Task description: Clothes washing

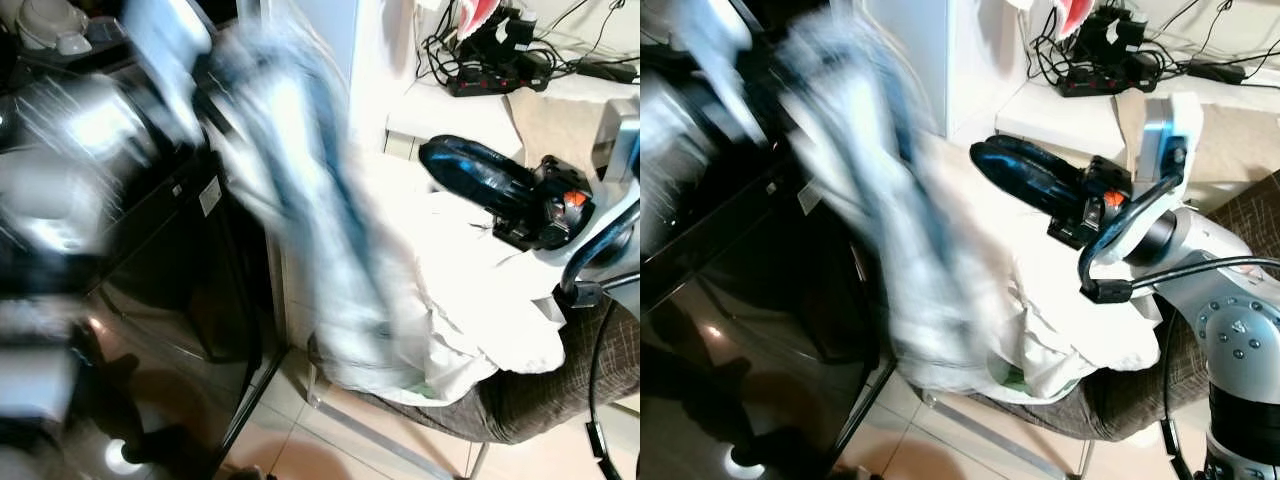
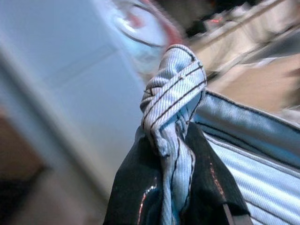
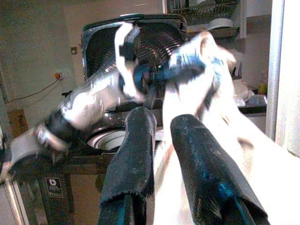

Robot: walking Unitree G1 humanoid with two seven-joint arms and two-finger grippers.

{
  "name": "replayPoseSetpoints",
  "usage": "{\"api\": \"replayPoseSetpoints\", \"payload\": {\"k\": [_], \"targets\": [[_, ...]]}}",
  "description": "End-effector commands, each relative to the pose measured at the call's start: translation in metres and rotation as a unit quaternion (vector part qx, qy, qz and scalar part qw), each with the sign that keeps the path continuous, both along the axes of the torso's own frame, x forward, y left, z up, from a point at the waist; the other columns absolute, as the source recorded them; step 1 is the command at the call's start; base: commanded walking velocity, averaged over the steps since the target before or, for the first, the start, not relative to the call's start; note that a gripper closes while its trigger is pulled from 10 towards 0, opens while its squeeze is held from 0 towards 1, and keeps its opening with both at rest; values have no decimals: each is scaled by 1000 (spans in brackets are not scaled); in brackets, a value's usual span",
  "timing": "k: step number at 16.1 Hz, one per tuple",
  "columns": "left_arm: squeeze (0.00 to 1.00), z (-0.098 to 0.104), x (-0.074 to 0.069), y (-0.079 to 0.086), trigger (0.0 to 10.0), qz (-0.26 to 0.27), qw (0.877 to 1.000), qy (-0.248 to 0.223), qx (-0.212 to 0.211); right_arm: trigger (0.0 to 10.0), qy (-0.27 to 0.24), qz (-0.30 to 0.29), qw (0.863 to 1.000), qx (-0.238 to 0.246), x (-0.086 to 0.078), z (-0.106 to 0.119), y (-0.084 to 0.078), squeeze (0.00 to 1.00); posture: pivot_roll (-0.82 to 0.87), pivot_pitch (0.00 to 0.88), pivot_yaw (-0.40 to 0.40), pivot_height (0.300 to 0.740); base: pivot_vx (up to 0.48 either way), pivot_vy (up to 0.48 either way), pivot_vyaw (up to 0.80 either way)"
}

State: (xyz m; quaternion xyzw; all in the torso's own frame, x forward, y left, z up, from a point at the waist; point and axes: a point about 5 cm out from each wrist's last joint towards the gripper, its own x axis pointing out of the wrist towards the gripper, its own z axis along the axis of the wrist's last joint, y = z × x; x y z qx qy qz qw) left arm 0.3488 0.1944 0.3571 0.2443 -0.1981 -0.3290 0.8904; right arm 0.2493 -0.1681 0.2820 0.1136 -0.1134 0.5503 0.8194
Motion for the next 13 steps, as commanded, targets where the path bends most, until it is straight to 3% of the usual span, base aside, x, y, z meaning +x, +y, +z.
{"api": "replayPoseSetpoints", "payload": {"k": [1,2,3,4,5,6,7,8,10,11,12,13], "targets": [[0,45,2,27,0,109,989,-96,28,10000,-18,-1,1000,-6,-3,4,2,0,-13,0,37,740,0,0,0],[0,59,3,36,0,152,979,-126,42,10000,-20,-3,1000,-5,-2,4,3,0,-13,0,37,740,0,0,0],[0,96,-1,58,0,290,927,-217,95,10000,-25,-3,1000,-8,-2,5,4,0,-12,0,42,740,0,0,0],[0,113,-6,68,0,359,887,-262,127,10000,-27,-3,1000,-11,-3,5,5,0,-12,0,42,740,0,0,0],[0,124,-10,75,0,401,856,-291,148,10000,-28,-4,1000,-12,-3,5,6,0,-12,0,42,740,0,0,0],[0,136,-15,86,0,466,802,-322,192,10000,-30,-7,999,-16,-3,4,8,0,-15,0,57,740,0,0,0],[0,135,-13,91,0,480,792,-316,207,10000,-30,-8,999,-18,-3,3,9,0,-15,0,57,740,0,0,0],[0,127,-7,95,0,489,790,-296,222,10000,-29,-10,999,-19,-3,2,10,0,-15,0,57,740,0,0,0],[0,84,16,103,0,488,803,-207,271,10000,-22,-13,999,-35,-2,-5,18,0,-19,0,62,740,0,0,0],[0,65,22,109,3922,491,809,-158,281,10000,-16,-15,998,-51,0,-9,23,0,-19,0,62,740,0,0,0],[0,38,28,118,10000,497,814,-87,288,10000,-7,-21,996,-82,3,-17,31,0,-19,0,62,740,0,0,0],[0,27,29,124,10000,506,809,-53,294,10000,-4,-22,995,-95,3,-20,35,0,-19,0,62,740,0,0,0]]}}
